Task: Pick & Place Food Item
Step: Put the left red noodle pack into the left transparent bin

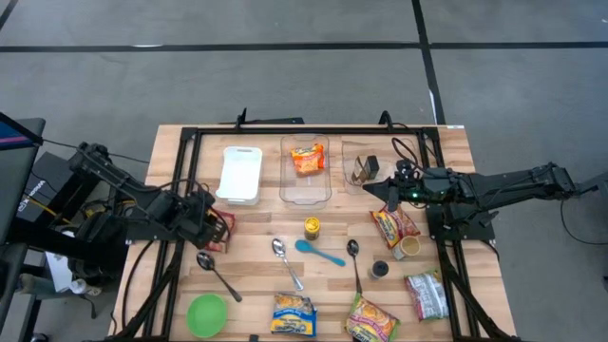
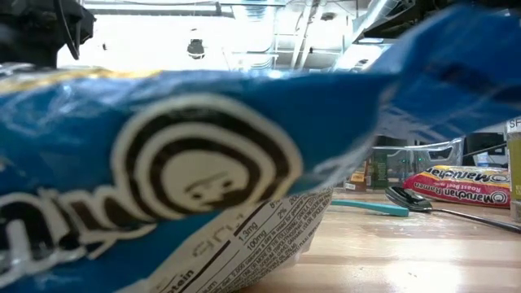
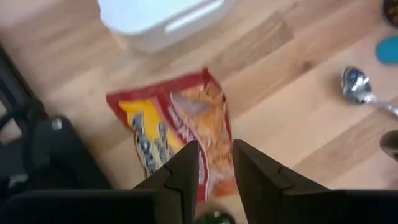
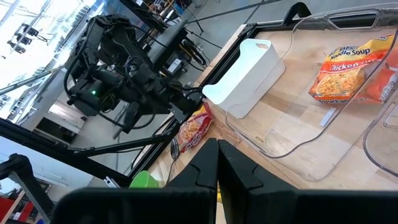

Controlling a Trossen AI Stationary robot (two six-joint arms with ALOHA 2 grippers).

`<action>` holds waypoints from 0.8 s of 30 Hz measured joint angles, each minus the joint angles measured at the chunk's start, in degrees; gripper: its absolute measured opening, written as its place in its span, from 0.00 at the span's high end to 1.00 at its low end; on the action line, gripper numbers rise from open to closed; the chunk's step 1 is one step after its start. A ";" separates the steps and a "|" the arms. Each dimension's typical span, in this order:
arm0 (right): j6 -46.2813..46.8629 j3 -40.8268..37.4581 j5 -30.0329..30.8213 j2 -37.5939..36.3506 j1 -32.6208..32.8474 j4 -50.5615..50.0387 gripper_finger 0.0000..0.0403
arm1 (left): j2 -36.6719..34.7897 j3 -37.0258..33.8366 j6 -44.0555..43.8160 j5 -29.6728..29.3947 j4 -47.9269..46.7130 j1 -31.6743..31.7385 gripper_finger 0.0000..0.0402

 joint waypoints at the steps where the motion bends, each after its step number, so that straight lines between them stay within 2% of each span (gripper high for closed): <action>1: 0.00 0.00 0.00 -0.01 0.00 0.00 1.00 | 0.00 0.00 0.85 -0.92 -0.05 0.00 0.77; 6: 0.00 0.00 0.02 0.01 0.00 0.00 1.00 | 0.00 0.00 3.96 -1.66 -0.06 0.51 0.77; 11: 0.00 0.00 0.02 -0.01 0.00 0.00 1.00 | 0.00 0.00 7.51 1.18 0.16 4.20 0.75; 15: 0.00 0.00 0.02 0.01 0.00 0.00 1.00 | 0.00 0.00 12.98 3.77 3.60 8.16 0.70; 24: 0.02 0.00 0.02 0.01 0.00 0.00 1.00 | 4.72 0.00 24.47 3.97 9.09 15.73 0.57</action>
